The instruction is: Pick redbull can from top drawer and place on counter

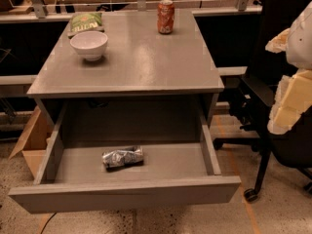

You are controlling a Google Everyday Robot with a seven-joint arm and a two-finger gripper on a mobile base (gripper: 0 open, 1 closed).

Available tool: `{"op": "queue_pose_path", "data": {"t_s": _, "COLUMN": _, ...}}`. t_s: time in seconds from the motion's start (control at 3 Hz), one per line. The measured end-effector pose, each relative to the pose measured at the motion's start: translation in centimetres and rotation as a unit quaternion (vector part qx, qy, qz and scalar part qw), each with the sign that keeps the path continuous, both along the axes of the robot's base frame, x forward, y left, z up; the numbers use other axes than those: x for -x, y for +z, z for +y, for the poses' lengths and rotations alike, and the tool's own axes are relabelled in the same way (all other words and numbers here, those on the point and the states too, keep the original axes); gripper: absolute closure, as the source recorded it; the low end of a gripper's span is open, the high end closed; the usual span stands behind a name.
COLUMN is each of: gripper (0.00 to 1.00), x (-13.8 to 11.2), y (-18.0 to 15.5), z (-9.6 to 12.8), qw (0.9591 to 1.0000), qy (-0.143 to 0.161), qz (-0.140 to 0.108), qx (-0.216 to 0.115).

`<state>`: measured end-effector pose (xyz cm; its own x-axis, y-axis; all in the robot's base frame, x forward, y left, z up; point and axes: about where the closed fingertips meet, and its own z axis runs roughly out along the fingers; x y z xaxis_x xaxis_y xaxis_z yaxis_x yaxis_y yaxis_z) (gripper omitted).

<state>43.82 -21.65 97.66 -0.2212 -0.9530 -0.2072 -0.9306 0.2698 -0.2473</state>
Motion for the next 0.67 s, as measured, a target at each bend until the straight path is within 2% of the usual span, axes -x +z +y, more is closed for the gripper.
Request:
{"op": "queue_pose_path", "data": {"t_s": 0.33, "gripper": 0.0, "x": 0.0, "y": 0.0, "z": 0.0, "qw": 1.0, "qy": 0.0, "qz": 0.0, "qx": 0.0}}
{"op": "queue_pose_path", "data": {"t_s": 0.67, "gripper": 0.0, "x": -0.3, "y": -0.4, "z": 2.3, "qw": 0.9995, "qy": -0.006, "qz": -0.005, "qx": -0.03}}
